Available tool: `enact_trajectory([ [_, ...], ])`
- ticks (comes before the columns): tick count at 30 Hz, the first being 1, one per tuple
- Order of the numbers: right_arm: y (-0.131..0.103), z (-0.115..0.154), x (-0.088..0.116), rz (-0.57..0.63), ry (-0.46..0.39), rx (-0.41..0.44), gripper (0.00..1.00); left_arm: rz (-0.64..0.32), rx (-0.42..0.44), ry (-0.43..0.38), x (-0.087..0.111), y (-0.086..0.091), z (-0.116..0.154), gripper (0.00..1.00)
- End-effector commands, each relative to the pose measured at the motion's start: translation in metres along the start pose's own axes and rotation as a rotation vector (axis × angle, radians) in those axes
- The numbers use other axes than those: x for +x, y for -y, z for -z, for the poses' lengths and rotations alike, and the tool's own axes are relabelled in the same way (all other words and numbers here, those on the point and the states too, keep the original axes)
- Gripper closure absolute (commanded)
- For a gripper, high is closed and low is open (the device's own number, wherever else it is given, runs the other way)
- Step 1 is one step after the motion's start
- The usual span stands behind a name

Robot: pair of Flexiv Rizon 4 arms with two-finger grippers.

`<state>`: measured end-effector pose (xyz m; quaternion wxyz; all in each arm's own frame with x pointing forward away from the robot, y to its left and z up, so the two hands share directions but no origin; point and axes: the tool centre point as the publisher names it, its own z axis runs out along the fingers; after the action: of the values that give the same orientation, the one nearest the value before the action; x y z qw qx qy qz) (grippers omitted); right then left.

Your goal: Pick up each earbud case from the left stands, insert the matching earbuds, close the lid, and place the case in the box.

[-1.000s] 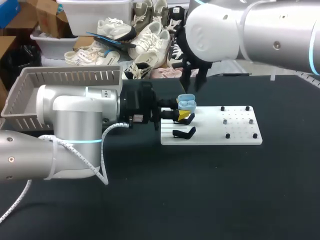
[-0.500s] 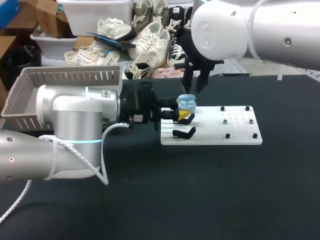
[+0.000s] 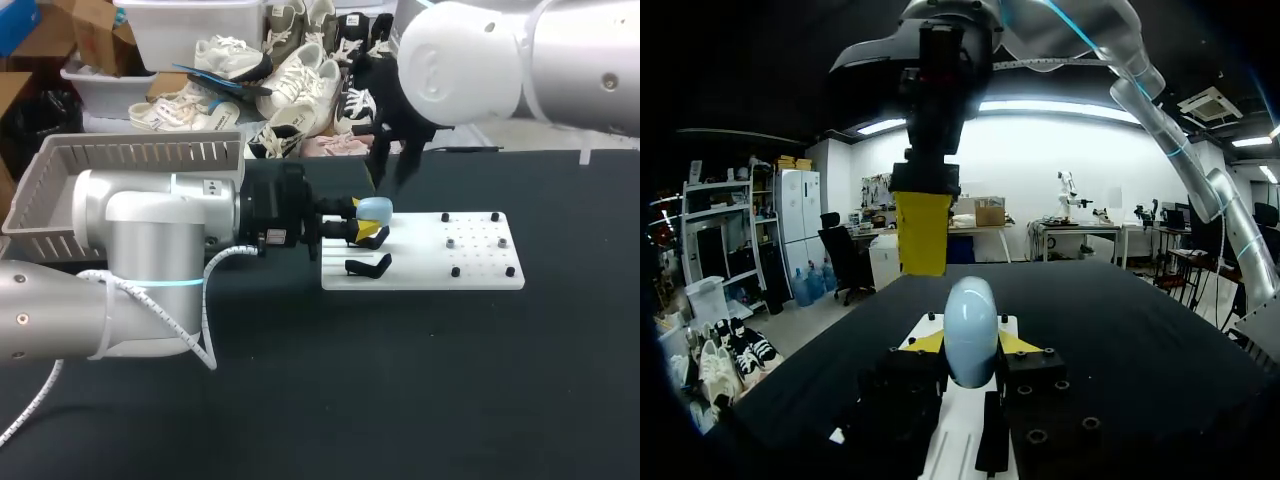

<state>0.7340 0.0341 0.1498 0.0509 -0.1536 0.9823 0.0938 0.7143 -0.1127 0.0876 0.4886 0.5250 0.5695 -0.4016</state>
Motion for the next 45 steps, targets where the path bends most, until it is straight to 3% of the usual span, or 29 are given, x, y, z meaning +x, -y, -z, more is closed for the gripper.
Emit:
enact_trajectory([
  [1,0.009,0.034,0.024,-0.026,0.092,0.0,0.66,-0.001,-0.006,0.002,0.0,0.001,0.0,1.0],
  [8,0.023,0.055,0.044,-0.096,0.121,0.028,0.64,-0.01,-0.011,0.003,0.0,-0.003,0.005,1.0],
  [26,0.039,0.054,0.08,-0.263,0.071,0.091,0.64,-0.106,-0.221,-0.132,-0.001,-0.061,0.144,1.0],
  [30,0.041,0.053,0.086,-0.289,0.06,0.105,0.65,-0.119,-0.265,-0.148,0.005,-0.072,0.166,1.0],
  [35,0.044,0.053,0.094,-0.314,0.044,0.127,0.65,-0.111,-0.282,-0.158,0.017,-0.084,0.174,1.0],
  [45,0.047,0.054,0.106,-0.362,0.03,0.145,0.65,-0.051,-0.386,-0.251,0.044,-0.112,0.205,1.0],
])
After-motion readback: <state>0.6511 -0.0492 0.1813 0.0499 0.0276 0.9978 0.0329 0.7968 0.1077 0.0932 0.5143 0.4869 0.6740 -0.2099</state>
